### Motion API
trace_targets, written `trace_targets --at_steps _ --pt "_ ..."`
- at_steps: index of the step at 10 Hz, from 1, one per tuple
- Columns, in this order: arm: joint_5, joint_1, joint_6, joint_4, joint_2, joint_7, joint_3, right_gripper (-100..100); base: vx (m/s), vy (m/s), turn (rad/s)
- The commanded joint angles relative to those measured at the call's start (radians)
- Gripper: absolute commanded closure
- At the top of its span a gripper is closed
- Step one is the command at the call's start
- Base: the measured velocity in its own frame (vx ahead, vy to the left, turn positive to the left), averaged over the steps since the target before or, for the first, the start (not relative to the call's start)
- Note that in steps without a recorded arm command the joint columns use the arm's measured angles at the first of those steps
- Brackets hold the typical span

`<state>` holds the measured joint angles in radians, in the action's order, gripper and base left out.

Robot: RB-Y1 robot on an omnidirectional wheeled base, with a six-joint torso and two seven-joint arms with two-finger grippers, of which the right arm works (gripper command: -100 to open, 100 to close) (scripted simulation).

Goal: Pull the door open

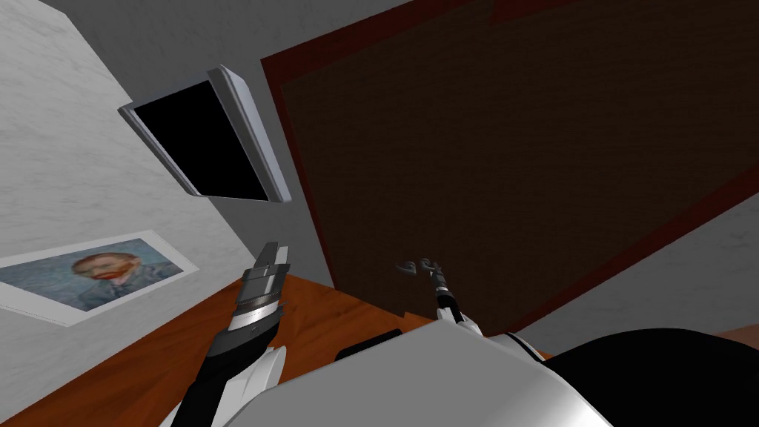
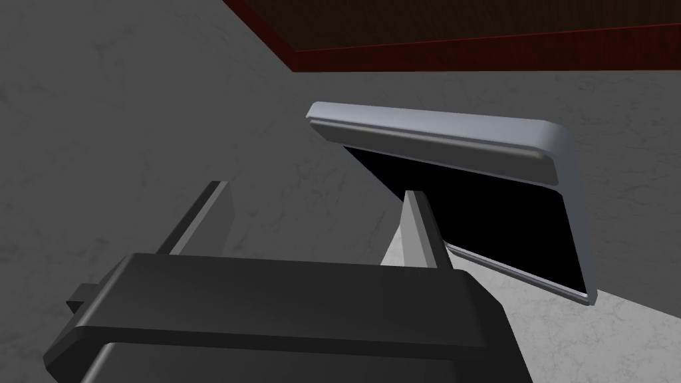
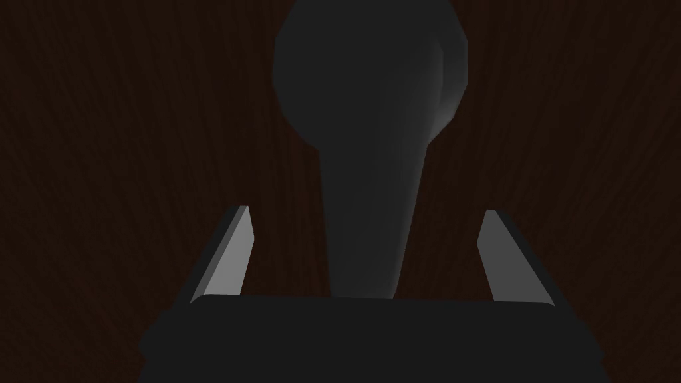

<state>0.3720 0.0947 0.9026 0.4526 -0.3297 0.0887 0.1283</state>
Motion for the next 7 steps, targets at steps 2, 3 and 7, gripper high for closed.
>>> trace_targets --at_steps 2,3,7 --pt "0.002 -0.017 -0.025 0.057 0.005 -0.012 0.003 -100 0.024 -0.006 -0.008" --pt "0.002 -0.018 -0.025 0.054 0.005 -0.012 0.003 -100 0.005 -0.005 0.002" --pt "0.002 -0.018 -0.025 0.054 0.005 -0.012 0.003 100 0.000 0.000 0.000"
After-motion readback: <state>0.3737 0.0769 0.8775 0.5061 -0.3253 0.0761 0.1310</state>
